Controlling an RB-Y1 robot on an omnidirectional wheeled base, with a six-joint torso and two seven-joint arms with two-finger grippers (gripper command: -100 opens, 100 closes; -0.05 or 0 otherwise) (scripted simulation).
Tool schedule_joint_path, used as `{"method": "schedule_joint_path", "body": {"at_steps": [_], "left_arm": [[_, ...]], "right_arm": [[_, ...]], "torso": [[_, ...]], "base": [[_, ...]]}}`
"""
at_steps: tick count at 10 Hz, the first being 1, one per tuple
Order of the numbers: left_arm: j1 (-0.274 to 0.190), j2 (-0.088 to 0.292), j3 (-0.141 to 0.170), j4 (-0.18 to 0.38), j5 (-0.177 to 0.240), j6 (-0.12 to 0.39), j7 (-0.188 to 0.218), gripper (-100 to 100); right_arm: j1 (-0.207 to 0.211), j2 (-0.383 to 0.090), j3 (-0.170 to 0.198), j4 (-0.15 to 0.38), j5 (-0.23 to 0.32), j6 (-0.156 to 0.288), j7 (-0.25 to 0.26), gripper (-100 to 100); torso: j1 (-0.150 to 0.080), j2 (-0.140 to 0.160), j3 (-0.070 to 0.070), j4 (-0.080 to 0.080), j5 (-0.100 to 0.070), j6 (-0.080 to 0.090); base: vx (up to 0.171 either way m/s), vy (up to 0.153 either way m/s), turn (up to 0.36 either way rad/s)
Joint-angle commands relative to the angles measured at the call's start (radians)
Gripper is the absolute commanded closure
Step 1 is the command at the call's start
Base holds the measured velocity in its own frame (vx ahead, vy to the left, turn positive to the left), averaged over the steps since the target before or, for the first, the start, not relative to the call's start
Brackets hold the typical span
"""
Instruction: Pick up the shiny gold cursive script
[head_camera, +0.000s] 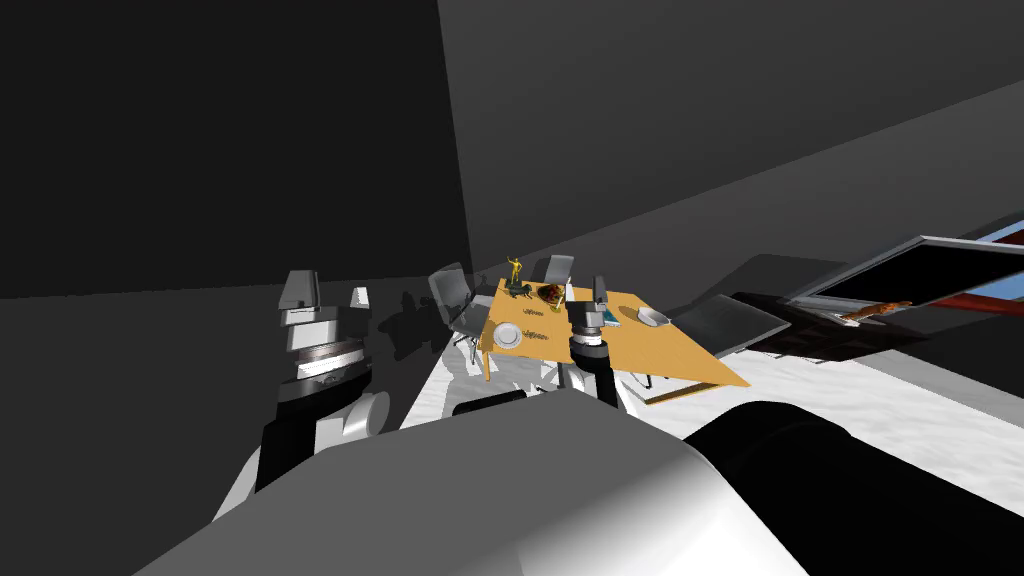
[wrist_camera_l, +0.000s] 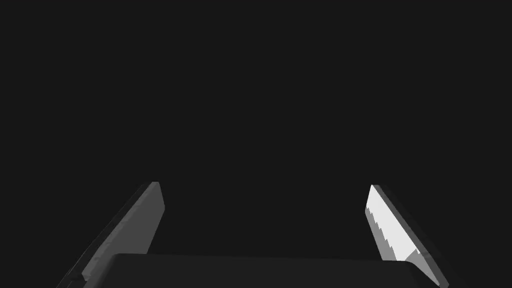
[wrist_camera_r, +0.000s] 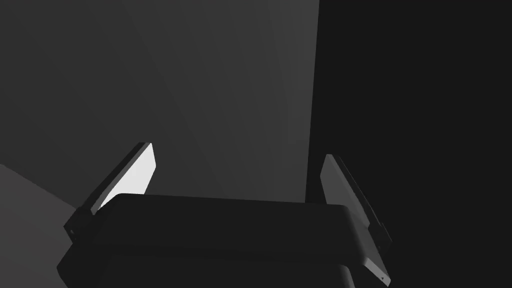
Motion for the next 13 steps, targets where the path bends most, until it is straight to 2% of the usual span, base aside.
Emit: {"method": "schedule_joint_path", "body": {"at_steps": [1, 4, 8, 9, 11, 12, 13], "left_arm": [[0.0, 0.0, 0.0, 0.0, 0.0, 0.0, 0.0, 0], [0.0, 0.0, 0.0, 0.0, 0.0, 0.0, 0.0, 0], [0.0, 0.0, 0.0, 0.0, 0.0, 0.0, 0.0, 0], [0.0, 0.0, 0.0, 0.0, 0.0, 0.0, 0.0, 0], [0.0, 0.0, 0.0, 0.0, 0.0, 0.0, 0.0, 0], [0.0, 0.0, 0.0, 0.0, 0.0, 0.0, 0.0, 0], [0.0, 0.0, 0.0, 0.0, 0.0, 0.0, 0.0, 0]], "right_arm": [[-0.008, -0.04, 0.0, 0.026, 0.023, 0.002, 0.019, -100], [-0.026, -0.115, 0.002, 0.087, 0.075, 0.006, 0.062, -100], [-0.058, -0.24, 0.014, 0.197, 0.175, 0.013, 0.143, -100], [-0.058, -0.254, 0.014, 0.208, 0.175, 0.013, 0.143, -100], [-0.075, -0.323, 0.027, 0.27, 0.234, 0.018, 0.191, -100], [-0.075, -0.331, 0.027, 0.283, 0.234, 0.018, 0.191, -100], [-0.084, -0.37, 0.036, 0.324, 0.265, 0.02, 0.215, -100]], "torso": [[0.0, 0.0, 0.0, 0.0, 0.0, 0.0], [-0.003, 0.002, 0.001, 0.0, -0.001, 0.0], [-0.003, 0.002, 0.001, 0.0, -0.001, 0.0], [-0.003, 0.002, 0.001, 0.0, -0.001, 0.0], [-0.002, 0.001, 0.0, 0.0, 0.0, 0.0], [-0.002, 0.001, 0.0, 0.0, 0.0, 0.0], [-0.002, 0.001, 0.0, 0.0, 0.0, 0.001]], "base": [[-0.013, -0.014, 0.151], [-0.027, -0.036, 0.202], [-0.034, -0.035, 0.263], [-0.028, -0.024, 0.113], [-0.023, -0.013, 0.253], [-0.019, -0.017, 0.132], [-0.021, -0.012, 0.219]]}}
